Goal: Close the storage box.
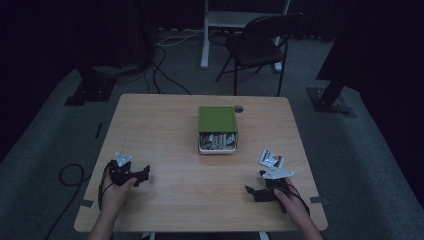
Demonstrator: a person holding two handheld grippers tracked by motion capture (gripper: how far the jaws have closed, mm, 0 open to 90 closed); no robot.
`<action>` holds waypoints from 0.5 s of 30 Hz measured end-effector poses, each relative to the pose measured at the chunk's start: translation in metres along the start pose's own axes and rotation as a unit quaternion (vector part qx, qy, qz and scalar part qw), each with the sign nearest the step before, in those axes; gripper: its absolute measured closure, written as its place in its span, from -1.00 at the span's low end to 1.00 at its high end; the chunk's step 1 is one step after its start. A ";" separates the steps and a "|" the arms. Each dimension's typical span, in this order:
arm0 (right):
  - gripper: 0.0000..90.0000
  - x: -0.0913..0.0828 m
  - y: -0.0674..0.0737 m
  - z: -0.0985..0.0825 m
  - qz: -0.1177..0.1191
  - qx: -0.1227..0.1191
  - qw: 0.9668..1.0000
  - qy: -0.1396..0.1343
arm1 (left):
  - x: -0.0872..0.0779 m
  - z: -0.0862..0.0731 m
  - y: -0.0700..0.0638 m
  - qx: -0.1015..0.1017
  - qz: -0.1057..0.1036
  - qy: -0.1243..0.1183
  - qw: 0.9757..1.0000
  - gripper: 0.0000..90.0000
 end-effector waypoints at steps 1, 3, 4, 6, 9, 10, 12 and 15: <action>-0.70 0.000 0.000 0.000 0.000 -0.001 1.000 0.002 | -0.002 -0.001 0.002 -0.003 0.001 0.001 1.000 -0.82; -0.70 0.001 0.000 0.000 0.002 -0.002 1.000 0.007 | -0.005 -0.004 0.005 -0.013 0.003 0.000 1.000 -0.82; -0.70 0.002 0.000 0.000 0.005 -0.004 1.000 0.010 | -0.007 -0.005 0.007 -0.015 0.005 -0.003 1.000 -0.82; -0.70 0.003 0.001 0.001 0.009 -0.009 1.000 0.016 | -0.011 -0.007 0.009 -0.015 0.008 -0.004 1.000 -0.82; -0.70 0.005 0.003 0.000 0.013 -0.029 0.999 0.037 | -0.015 -0.011 0.013 -0.016 0.011 -0.003 1.000 -0.82; -0.70 0.005 0.004 0.000 0.015 -0.032 0.999 0.039 | -0.016 -0.012 0.014 -0.018 0.010 -0.002 1.000 -0.82; -0.70 0.005 0.004 0.000 0.017 -0.032 0.999 0.039 | -0.017 -0.016 0.016 -0.016 0.013 -0.002 1.000 -0.82; -0.70 0.005 0.003 0.000 0.014 -0.029 0.999 0.040 | -0.019 -0.021 0.018 -0.023 0.010 0.000 1.000 -0.82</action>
Point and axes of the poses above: each handheld gripper's, and its own axes: x roughly forward along the jaws, z roughly out of its top, y roughly to its left, the point moved 1 cm from there along x, roughly forward along the jaws, and after that the axes turned 4 degrees about -z, right-handed, at the moved point
